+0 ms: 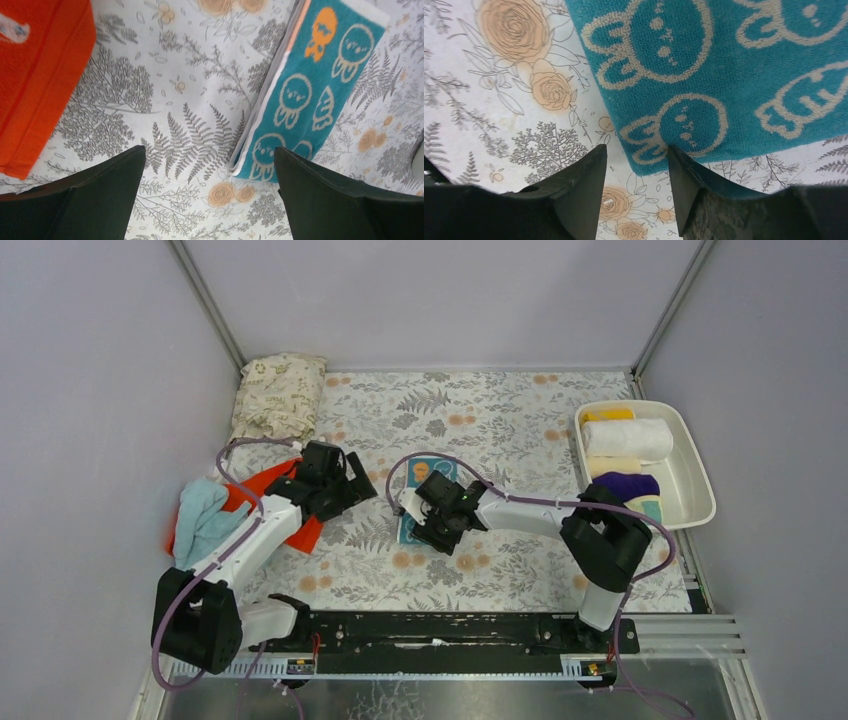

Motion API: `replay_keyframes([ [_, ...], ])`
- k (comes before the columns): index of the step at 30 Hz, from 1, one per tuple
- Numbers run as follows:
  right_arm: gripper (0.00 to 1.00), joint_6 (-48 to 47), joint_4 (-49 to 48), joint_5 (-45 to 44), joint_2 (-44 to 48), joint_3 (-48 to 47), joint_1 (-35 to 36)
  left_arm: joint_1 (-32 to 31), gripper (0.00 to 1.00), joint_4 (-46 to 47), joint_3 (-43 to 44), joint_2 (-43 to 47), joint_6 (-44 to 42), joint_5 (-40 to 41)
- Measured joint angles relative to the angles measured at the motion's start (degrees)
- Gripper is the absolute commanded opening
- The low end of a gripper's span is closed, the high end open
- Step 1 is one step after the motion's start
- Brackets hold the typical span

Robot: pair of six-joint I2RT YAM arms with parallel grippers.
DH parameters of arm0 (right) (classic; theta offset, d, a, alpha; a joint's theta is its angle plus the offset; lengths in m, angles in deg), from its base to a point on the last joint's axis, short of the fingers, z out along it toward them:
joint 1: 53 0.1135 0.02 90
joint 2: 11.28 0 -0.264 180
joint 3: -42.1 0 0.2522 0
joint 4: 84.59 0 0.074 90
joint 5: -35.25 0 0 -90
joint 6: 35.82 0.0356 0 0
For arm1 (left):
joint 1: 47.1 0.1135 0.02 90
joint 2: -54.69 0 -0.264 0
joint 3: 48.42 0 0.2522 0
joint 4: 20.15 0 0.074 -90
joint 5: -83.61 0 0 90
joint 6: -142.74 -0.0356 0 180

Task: Roll the towels
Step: Roll the towel at the center of the board.

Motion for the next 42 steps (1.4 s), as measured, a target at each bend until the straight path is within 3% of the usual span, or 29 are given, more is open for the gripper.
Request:
replay_keyframes([
  [7,0.55,-0.2,-0.3,-3.5,-3.0,-0.6,1.1,0.0,1.00,0.2,-6.6,0.6,3.8,-3.1],
  [13,0.35,2.0,-1.9,-2.6,-3.5,-0.9,2.1,0.0,1.00,0.3,-11.0,3.0,8.6,-3.3],
  [24,0.23,13.2,-8.1,11.5,-5.3,-1.3,2.4,-0.9,1.00,1.3,-13.0,5.3,15.3,-4.3],
  [30,0.17,19.5,-10.7,17.9,-8.0,-2.6,2.1,-2.8,0.95,2.5,-13.0,4.0,18.1,-4.7],
  [42,0.17,29.6,-13.9,29.9,-11.8,-2.9,-2.2,-3.0,0.58,3.6,-16.0,4.6,20.7,-4.4],
])
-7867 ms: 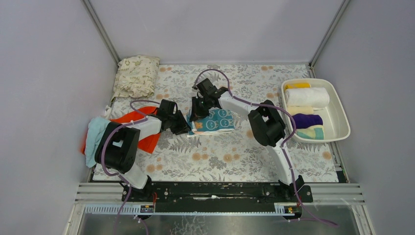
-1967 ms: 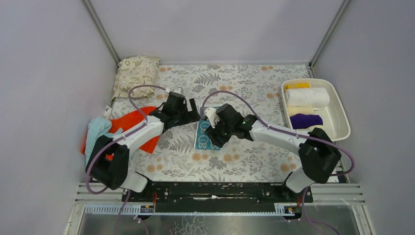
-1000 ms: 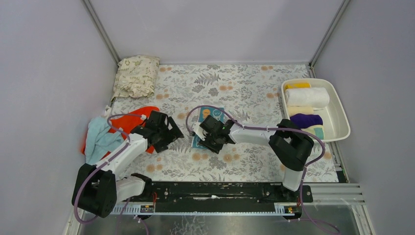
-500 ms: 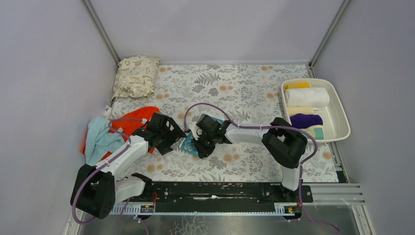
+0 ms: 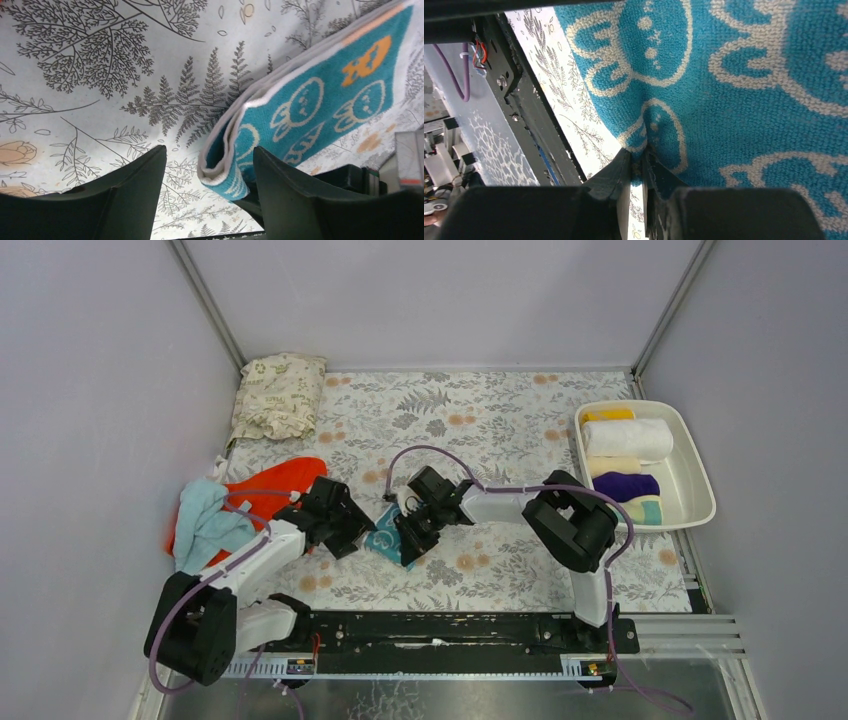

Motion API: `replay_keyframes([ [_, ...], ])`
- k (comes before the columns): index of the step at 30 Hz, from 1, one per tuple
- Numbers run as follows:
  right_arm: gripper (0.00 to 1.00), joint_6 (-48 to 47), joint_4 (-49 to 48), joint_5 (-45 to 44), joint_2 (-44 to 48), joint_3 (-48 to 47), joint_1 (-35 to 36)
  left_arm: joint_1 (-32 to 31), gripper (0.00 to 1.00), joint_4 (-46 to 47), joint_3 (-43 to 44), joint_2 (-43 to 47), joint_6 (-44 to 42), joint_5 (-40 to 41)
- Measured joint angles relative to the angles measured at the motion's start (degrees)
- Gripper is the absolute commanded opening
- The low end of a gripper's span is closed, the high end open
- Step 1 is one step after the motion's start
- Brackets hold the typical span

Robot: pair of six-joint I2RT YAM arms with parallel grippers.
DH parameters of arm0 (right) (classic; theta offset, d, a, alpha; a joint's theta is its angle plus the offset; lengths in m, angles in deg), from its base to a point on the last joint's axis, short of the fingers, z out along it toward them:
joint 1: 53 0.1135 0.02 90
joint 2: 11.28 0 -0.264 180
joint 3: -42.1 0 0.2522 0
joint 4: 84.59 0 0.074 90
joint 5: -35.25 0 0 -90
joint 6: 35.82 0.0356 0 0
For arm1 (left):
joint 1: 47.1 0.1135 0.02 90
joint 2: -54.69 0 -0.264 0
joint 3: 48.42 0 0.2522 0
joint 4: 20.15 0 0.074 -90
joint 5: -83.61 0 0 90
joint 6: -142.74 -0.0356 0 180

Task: Roll the towels
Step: Roll the towel at the center of the board.

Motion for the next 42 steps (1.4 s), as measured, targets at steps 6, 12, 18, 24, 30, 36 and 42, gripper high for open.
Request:
replay_keyframes([
  [6,0.17,2.0,-0.9,2.3,-0.6,0.1,-0.9,0.0,0.30,2.6,0.0,-6.3,0.0,0.5],
  [12,0.17,5.4,-4.0,6.9,-1.7,1.4,-3.1,-0.2,0.36,5.0,1.5,-10.7,-0.6,0.4],
  [18,0.17,10.7,-9.2,13.7,-4.2,3.1,-6.4,-0.3,0.66,4.2,1.5,-7.0,-1.4,2.7],
  [24,0.17,14.3,-12.2,19.6,-7.2,3.1,-8.4,-0.3,0.80,2.9,-1.7,3.8,-1.4,3.6],
  [30,0.17,15.8,-13.4,22.3,-8.7,2.8,-9.0,-0.3,0.80,0.9,-6.2,13.0,-1.3,3.3],
  [36,0.18,16.6,-13.4,23.7,-9.6,2.3,-9.4,-0.3,0.73,2.3,-11.2,16.1,-0.9,-0.3],
  [42,0.18,16.7,-12.7,24.2,-10.1,1.6,-9.5,-0.3,0.69,8.2,-12.2,11.9,-0.9,-3.8],
])
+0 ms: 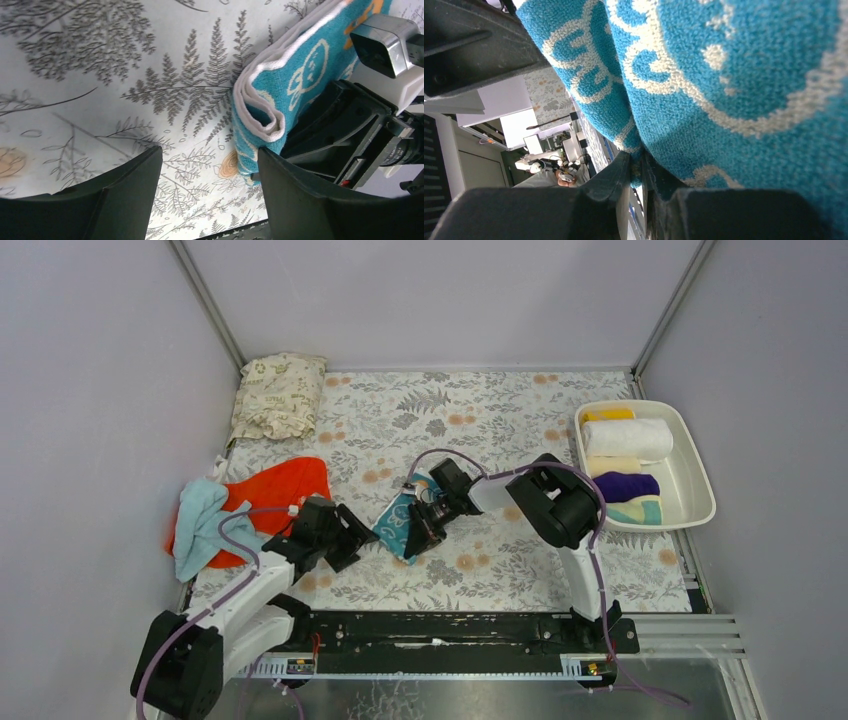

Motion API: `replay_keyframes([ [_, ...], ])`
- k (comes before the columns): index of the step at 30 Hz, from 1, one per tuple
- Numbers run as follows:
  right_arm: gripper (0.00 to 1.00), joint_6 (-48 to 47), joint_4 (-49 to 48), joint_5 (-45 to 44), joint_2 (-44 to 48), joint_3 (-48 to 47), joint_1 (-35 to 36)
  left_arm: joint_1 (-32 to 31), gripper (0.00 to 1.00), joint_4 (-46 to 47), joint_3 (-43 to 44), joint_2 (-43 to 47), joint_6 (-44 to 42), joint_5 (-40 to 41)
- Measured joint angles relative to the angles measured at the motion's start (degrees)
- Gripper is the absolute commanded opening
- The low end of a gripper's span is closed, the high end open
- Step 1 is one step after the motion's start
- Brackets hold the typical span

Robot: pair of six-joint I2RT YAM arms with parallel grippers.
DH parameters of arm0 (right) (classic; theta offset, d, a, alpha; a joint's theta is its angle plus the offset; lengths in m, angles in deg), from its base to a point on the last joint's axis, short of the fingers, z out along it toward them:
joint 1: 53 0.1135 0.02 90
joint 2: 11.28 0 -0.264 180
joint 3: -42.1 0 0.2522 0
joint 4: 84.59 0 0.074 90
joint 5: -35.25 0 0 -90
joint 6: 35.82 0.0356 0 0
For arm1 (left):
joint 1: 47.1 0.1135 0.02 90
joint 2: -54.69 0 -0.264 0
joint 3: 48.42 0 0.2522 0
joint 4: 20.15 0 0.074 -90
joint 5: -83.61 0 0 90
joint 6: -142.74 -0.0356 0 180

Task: Roll the towels
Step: Roll the towel at the center of the board.

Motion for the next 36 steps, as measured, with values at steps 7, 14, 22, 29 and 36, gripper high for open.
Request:
replay_keyframes([
  [7,0.24,-1.3,3.5,-0.5,-0.7,-2.4,0.0,0.0,0.60,7.4,0.0,-5.4,0.5,-2.0],
  [14,0.39,-4.5,9.6,-3.5,0.1,-5.2,0.0,0.0,0.51,12.7,0.7,-11.2,2.6,-2.4],
  [22,0.54,-11.9,18.0,-16.1,6.3,-7.6,2.0,0.0,0.48,16.0,3.1,-17.2,4.1,-2.4],
  [29,0.59,-18.4,20.0,-33.0,12.1,-7.3,7.7,-0.3,0.48,17.9,5.5,-21.3,4.4,-2.6],
  [36,0.53,-24.1,18.2,-42.9,13.5,-5.7,11.7,-0.4,0.48,18.0,5.7,-21.6,4.4,-2.5],
])
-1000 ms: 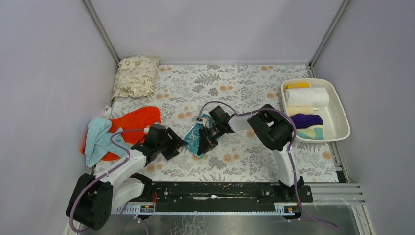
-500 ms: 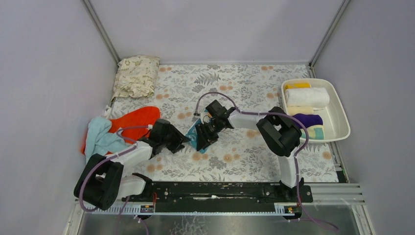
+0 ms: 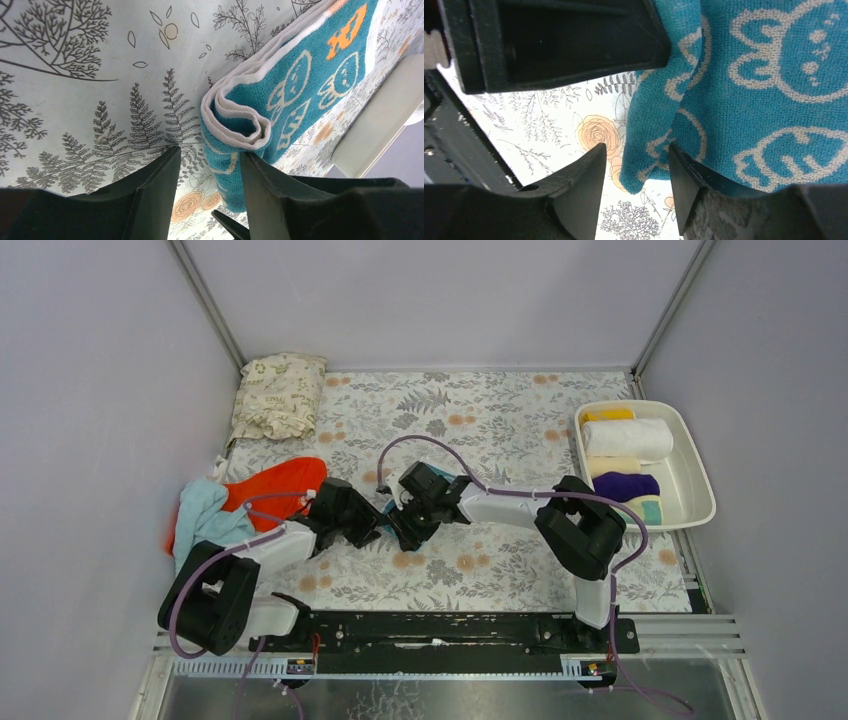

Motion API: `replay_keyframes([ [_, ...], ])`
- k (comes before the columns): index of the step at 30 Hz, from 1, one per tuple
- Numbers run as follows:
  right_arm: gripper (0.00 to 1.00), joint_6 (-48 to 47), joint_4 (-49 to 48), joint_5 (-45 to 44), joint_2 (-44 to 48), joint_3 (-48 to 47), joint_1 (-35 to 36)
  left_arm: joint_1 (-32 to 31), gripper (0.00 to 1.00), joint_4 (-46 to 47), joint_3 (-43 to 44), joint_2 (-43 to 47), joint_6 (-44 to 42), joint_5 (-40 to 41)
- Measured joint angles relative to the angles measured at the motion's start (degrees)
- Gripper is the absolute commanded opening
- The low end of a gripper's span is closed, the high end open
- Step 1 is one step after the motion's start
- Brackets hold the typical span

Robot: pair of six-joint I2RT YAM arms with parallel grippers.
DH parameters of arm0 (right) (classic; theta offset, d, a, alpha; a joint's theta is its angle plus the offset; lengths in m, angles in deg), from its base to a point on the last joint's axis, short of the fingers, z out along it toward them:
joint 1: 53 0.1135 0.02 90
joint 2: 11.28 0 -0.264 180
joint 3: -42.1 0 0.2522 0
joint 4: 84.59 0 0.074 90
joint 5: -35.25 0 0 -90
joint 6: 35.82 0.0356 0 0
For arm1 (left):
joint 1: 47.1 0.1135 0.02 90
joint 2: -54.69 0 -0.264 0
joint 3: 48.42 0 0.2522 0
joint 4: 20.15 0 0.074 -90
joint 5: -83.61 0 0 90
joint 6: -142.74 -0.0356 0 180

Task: Roll the towels
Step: Roll the towel at the center of the board.

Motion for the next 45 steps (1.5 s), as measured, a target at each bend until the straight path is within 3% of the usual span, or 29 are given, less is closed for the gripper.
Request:
replay_keyframes([
  [10,0.14,-3.0,-1.8,-0.9,-0.2,0.8,1.0,-0.1,0.55,0.8,0.8,-1.1,0.7,-0.3],
  [19,0.10,3.1,-8.1,16.5,-1.1,2.9,-3.7,-0.1,0.57,-1.2,-1.6,3.6,1.0,0.3],
  [27,0.09,9.4,-11.7,29.3,-8.3,3.1,-9.7,-0.1,0.56,-0.5,-1.9,3.3,1.4,0.2],
  [32,0.14,12.9,-13.2,33.2,-10.3,2.9,-11.0,-0.1,0.46,1.5,-1.6,0.7,2.8,0.1],
  [38,0.39,13.7,-12.1,31.1,-9.0,3.2,-11.2,-0.1,0.38,3.4,1.0,-4.9,3.9,-0.3],
  [41,0.47,12.2,-8.7,24.6,-5.4,3.2,-10.4,-0.1,0.37,4.5,1.3,-6.0,4.3,-0.6],
  [45,0.50,8.4,-4.4,11.0,1.8,3.3,-6.8,-0.1,0.37,5.3,1.2,-6.5,5.0,-0.8],
])
